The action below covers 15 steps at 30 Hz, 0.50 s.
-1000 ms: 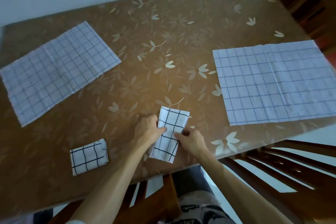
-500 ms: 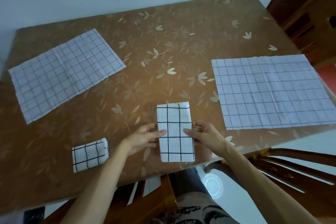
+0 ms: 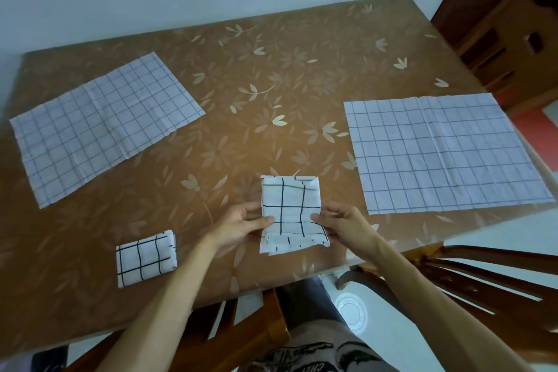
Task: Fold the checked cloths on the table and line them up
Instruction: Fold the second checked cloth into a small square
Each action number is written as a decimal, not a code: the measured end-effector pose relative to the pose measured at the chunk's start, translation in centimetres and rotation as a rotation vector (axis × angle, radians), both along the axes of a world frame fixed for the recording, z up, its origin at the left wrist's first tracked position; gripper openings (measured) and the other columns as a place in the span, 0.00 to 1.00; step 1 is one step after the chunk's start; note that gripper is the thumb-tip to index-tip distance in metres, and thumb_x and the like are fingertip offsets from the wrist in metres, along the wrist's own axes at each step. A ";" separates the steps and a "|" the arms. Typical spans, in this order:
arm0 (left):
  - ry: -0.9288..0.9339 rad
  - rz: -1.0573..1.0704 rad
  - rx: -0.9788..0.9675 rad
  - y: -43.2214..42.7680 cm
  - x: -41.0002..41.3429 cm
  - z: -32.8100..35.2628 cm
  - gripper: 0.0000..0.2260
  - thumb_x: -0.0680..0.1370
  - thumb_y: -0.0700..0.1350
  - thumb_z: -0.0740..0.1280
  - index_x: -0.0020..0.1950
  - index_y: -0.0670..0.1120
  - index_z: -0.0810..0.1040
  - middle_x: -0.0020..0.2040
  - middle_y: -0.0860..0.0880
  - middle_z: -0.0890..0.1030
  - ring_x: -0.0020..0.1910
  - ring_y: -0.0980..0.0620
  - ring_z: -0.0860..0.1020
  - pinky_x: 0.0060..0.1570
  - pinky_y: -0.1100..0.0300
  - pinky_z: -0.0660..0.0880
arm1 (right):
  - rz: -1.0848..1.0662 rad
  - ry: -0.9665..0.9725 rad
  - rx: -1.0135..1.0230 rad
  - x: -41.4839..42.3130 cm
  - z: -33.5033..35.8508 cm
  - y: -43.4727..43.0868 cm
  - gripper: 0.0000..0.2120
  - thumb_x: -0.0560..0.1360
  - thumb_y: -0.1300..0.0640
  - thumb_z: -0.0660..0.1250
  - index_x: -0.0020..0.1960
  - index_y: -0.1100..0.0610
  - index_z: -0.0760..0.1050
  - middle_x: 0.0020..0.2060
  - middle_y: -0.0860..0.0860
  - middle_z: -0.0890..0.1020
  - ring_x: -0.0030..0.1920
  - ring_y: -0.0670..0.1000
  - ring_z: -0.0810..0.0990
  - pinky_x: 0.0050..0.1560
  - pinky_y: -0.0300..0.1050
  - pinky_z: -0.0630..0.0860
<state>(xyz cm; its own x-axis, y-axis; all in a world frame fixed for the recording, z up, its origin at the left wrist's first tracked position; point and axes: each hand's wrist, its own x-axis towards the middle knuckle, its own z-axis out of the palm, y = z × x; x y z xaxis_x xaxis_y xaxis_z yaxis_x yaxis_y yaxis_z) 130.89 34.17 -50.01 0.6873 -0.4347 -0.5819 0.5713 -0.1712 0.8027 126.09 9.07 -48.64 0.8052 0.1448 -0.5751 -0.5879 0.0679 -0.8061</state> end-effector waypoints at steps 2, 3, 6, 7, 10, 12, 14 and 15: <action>0.037 0.046 0.000 0.3 0.0 0.3 0.12 0.79 0.34 0.67 0.60 0.43 0.81 0.54 0.44 0.86 0.53 0.46 0.84 0.51 0.53 0.82 | -0.036 0.010 0.053 0.1 0.0 0.1 0.09 0.79 0.68 0.63 0.50 0.62 0.82 0.38 0.55 0.85 0.36 0.51 0.82 0.37 0.41 0.79; 0.047 0.053 0.005 0.3 0.1 0.5 0.10 0.81 0.34 0.64 0.58 0.40 0.82 0.52 0.45 0.86 0.50 0.48 0.84 0.46 0.56 0.82 | -0.047 0.022 0.069 0.2 0.1 0.2 0.13 0.79 0.70 0.61 0.47 0.62 0.83 0.39 0.57 0.85 0.36 0.51 0.82 0.36 0.41 0.79; 0.038 0.035 0.032 0.3 0.0 1.0 0.11 0.83 0.33 0.59 0.54 0.36 0.82 0.46 0.48 0.86 0.41 0.55 0.83 0.36 0.63 0.79 | -0.031 0.051 0.075 0.3 0.3 0.1 0.17 0.78 0.72 0.55 0.43 0.65 0.81 0.39 0.60 0.84 0.35 0.51 0.82 0.35 0.40 0.79; 0.034 0.038 0.043 0.3 -0.1 1.1 0.12 0.83 0.33 0.59 0.53 0.36 0.82 0.45 0.48 0.86 0.40 0.55 0.83 0.36 0.63 0.79 | -0.022 0.063 0.077 0.4 0.4 0.1 0.16 0.78 0.71 0.55 0.43 0.65 0.81 0.40 0.62 0.84 0.36 0.52 0.82 0.36 0.40 0.78; 0.015 0.068 0.077 0.1 -0.1 0.8 0.13 0.82 0.34 0.59 0.49 0.36 0.84 0.48 0.44 0.85 0.44 0.50 0.84 0.38 0.59 0.80 | -0.029 0.115 0.077 0.5 0.0 -0.1 0.10 0.78 0.61 0.61 0.46 0.64 0.81 0.47 0.65 0.84 0.42 0.57 0.82 0.39 0.44 0.78; 0.016 0.079 0.085 -0.1 -0.2 0.5 0.12 0.81 0.37 0.62 0.49 0.37 0.85 0.50 0.43 0.86 0.50 0.46 0.84 0.42 0.55 0.81 | -0.024 0.088 0.031 0.5 -0.6 -0.3 0.09 0.77 0.56 0.68 0.49 0.62 0.80 0.46 0.62 0.85 0.44 0.57 0.83 0.41 0.45 0.79; -0.068 0.066 0.149 -0.1 -0.3 -0.2 0.06 0.79 0.41 0.69 0.50 0.42 0.86 0.51 0.46 0.86 0.53 0.48 0.84 0.48 0.54 0.82 | 0.001 0.026 -0.106 0.5 -1.1 -0.4 0.09 0.74 0.57 0.73 0.52 0.58 0.80 0.45 0.60 0.85 0.47 0.56 0.85 0.48 0.48 0.82; -0.146 0.054 0.199 -0.2 -0.4 -0.6 0.04 0.76 0.43 0.73 0.49 0.45 0.86 0.50 0.49 0.87 0.53 0.50 0.84 0.50 0.54 0.81 | 0.004 0.003 -0.167 0.6 -1.3 -0.4 0.10 0.73 0.60 0.74 0.54 0.56 0.79 0.44 0.59 0.85 0.47 0.56 0.85 0.50 0.48 0.82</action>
<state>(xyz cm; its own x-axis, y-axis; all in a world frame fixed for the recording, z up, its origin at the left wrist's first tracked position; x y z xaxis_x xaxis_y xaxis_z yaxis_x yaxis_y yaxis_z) 130.51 33.98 -50.59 0.7893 -0.2818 -0.5456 0.4647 -0.3067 0.8307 126.66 8.69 -49.95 0.8033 0.0498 -0.5935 -0.5901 -0.0690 -0.8044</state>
